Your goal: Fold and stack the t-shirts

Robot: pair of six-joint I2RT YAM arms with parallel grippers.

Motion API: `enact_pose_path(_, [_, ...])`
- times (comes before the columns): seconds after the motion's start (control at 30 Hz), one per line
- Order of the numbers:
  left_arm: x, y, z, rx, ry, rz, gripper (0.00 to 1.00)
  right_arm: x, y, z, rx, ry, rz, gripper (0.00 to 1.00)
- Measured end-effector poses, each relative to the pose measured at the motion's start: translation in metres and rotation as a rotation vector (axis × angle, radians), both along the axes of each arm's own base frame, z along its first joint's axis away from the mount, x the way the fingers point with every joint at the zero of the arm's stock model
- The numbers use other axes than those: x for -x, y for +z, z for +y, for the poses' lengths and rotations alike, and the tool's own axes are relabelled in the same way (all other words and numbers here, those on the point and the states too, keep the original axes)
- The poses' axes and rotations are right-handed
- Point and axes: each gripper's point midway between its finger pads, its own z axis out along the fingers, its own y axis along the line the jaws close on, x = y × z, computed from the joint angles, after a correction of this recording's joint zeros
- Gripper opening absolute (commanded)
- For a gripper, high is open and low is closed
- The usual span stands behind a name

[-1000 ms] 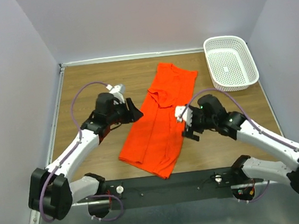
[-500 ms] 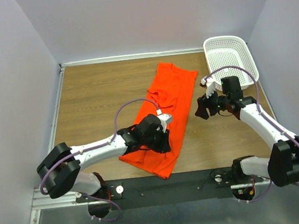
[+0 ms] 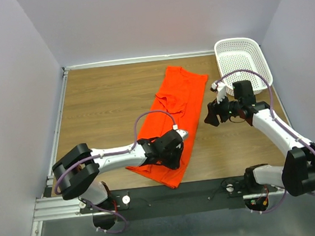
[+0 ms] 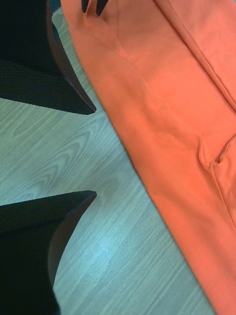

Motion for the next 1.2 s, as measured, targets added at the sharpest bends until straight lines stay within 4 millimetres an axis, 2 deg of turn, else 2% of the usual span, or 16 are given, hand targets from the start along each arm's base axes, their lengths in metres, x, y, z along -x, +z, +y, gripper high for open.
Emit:
enact_pose_path(0.13, [0.0, -0.006, 0.005, -0.04, 0.01, -0.004, 0.27, 0.0, 0.0, 0.0, -0.002, 0.002, 0.001, 0.71])
enact_pose_path(0.2, [0.0, -0.007, 0.007, -0.052, 0.013, -0.006, 0.19, 0.0, 0.0, 0.001, -0.003, 0.003, 0.002, 0.71])
enact_pose_path(0.27, [0.0, -0.009, 0.01, -0.067, 0.016, -0.009, 0.15, 0.001, 0.0, 0.001, -0.004, 0.003, 0.002, 0.71])
enact_pose_path(0.3, [0.0, -0.009, 0.011, -0.075, 0.021, -0.011, 0.08, 0.001, 0.0, 0.001, -0.005, 0.004, 0.004, 0.71])
enact_pose_path(0.37, [0.0, -0.011, 0.014, -0.09, 0.027, -0.013, 0.01, 0.001, -0.001, 0.001, -0.005, 0.005, 0.008, 0.71])
enact_pose_path(0.63, [0.001, -0.012, 0.016, -0.095, 0.033, -0.009, 0.0, 0.001, -0.003, 0.002, -0.007, 0.008, 0.014, 0.71])
enact_pose_path(0.8, [0.005, -0.016, 0.023, -0.104, 0.046, 0.004, 0.0, 0.002, -0.002, 0.002, -0.011, 0.012, 0.016, 0.71])
enact_pose_path(0.87, [0.006, -0.019, 0.028, -0.117, 0.06, 0.007, 0.08, 0.002, -0.002, 0.003, -0.012, 0.013, 0.017, 0.71])
enact_pose_path(0.9, [0.006, -0.019, 0.03, -0.123, 0.07, 0.007, 0.17, 0.002, -0.002, 0.003, -0.013, 0.014, 0.018, 0.71])
enact_pose_path(1.0, [0.003, -0.018, 0.035, -0.139, 0.105, 0.0, 0.35, 0.003, -0.002, 0.003, -0.016, 0.017, 0.019, 0.72])
enact_pose_path(1.03, [0.002, -0.018, 0.038, -0.15, 0.114, -0.006, 0.45, 0.003, -0.002, 0.004, -0.016, 0.017, 0.019, 0.72])
enact_pose_path(1.1, [-0.001, -0.012, 0.042, -0.158, 0.138, -0.023, 0.51, 0.003, -0.002, 0.004, -0.017, 0.018, 0.02, 0.73])
enact_pose_path(1.2, [-0.015, 0.009, 0.038, -0.131, 0.181, -0.072, 0.51, 0.003, -0.004, 0.004, -0.018, 0.023, 0.025, 0.73])
